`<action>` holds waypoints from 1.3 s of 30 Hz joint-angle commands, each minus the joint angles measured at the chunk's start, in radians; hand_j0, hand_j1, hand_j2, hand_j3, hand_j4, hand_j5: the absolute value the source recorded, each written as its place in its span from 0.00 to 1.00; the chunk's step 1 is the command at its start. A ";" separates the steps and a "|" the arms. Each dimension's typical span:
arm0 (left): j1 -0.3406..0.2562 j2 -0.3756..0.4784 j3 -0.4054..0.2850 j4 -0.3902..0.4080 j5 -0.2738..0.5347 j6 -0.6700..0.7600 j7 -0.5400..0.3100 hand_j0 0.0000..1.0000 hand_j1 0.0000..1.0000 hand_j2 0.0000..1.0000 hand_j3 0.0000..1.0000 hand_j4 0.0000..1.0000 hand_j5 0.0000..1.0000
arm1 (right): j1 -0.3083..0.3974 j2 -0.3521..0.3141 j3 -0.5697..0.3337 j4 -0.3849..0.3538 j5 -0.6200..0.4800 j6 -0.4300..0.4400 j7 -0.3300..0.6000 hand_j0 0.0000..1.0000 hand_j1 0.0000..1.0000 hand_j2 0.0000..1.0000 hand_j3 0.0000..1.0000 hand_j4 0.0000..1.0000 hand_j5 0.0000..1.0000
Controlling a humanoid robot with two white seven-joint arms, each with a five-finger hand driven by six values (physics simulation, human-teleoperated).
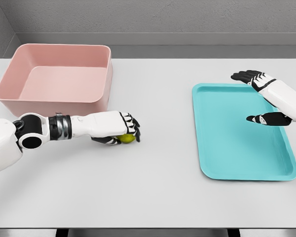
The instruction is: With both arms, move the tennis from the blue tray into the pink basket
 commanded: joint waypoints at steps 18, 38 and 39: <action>-0.049 0.026 0.003 -0.077 0.007 0.000 -0.006 0.60 0.60 0.60 0.60 0.60 0.60 | 0.012 -0.002 -0.023 0.000 -0.009 0.003 -0.001 1.00 1.00 1.00 1.00 1.00 1.00; -0.167 0.176 0.058 -0.127 0.076 0.000 -0.006 0.60 0.60 0.60 0.60 0.60 0.60 | 0.021 -0.004 -0.029 0.000 -0.009 0.003 -0.001 1.00 1.00 1.00 1.00 1.00 1.00; -0.170 0.187 0.065 -0.127 0.085 0.000 -0.006 0.61 0.61 0.61 0.61 0.61 0.61 | 0.021 -0.002 -0.029 -0.004 -0.009 0.003 -0.001 1.00 1.00 1.00 1.00 1.00 1.00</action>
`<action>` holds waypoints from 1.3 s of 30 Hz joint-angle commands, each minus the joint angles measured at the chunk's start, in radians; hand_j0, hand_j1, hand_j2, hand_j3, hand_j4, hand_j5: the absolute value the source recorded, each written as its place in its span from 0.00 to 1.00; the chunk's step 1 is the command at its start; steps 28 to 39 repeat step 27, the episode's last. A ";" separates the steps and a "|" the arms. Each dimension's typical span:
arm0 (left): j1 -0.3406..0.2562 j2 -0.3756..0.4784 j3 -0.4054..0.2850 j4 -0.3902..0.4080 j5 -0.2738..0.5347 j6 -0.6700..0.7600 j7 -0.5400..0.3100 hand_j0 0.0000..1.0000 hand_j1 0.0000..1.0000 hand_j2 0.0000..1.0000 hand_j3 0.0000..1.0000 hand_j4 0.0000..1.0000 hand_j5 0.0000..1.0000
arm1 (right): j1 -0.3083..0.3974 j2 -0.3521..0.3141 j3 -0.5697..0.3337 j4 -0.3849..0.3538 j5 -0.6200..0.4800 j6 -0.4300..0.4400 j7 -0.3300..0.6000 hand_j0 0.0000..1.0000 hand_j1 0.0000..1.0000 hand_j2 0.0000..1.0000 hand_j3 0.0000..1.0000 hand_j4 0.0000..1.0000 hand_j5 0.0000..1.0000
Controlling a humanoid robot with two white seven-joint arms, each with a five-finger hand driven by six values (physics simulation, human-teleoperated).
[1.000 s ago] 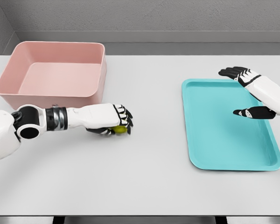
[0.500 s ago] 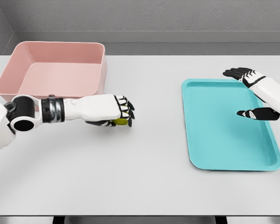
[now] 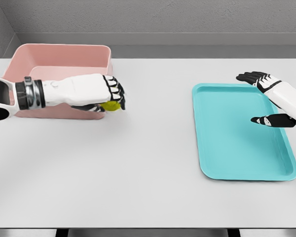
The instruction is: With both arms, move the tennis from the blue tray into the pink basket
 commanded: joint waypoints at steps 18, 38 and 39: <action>-0.003 0.135 0.152 0.164 0.064 0.002 0.015 1.00 1.00 1.00 1.00 1.00 1.00 | 0.005 -0.001 -0.011 0.011 -0.008 0.003 -0.001 1.00 1.00 1.00 1.00 1.00 1.00; 0.040 0.259 0.161 0.196 0.100 0.002 0.015 1.00 1.00 1.00 1.00 1.00 1.00 | 0.006 -0.001 -0.012 0.011 -0.006 0.003 -0.001 1.00 1.00 1.00 1.00 1.00 1.00; 0.040 0.259 0.161 0.196 0.100 0.002 0.015 1.00 1.00 1.00 1.00 1.00 1.00 | 0.006 -0.001 -0.012 0.011 -0.006 0.003 -0.001 1.00 1.00 1.00 1.00 1.00 1.00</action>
